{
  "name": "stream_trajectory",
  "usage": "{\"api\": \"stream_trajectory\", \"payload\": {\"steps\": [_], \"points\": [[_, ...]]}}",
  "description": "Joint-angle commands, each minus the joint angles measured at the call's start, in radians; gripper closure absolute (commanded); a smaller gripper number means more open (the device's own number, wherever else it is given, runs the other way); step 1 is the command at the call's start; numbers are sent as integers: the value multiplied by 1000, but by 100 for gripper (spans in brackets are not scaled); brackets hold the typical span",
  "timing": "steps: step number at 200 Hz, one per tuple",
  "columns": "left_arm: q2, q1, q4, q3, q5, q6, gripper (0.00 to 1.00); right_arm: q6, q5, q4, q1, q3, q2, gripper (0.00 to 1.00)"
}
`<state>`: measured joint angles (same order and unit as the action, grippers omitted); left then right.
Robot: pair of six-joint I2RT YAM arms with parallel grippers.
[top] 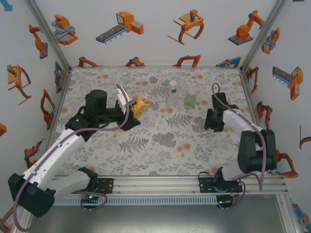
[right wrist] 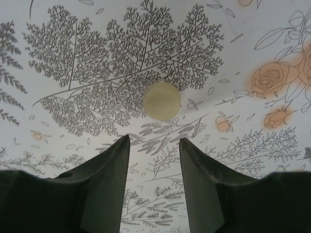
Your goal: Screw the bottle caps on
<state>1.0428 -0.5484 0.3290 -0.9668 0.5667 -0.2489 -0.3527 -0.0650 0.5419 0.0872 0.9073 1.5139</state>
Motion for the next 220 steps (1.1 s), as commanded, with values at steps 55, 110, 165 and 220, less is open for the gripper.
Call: {"api": "stream_trajectory", "payload": {"steps": [55,110,165,220], "points": [[-23,9,-25,4,38,-18,96,46,-15,-7,-18,68,82,52],[-16,9,-29,4,44,-12,96,78,7,-16,-37,86,134,54],[-9,10,-31,4,47,-9,96,86,28,-30,-44,86,136,57],[-6,10,-30,4,47,-9,97,92,17,-27,-52,90,143,58]]}}
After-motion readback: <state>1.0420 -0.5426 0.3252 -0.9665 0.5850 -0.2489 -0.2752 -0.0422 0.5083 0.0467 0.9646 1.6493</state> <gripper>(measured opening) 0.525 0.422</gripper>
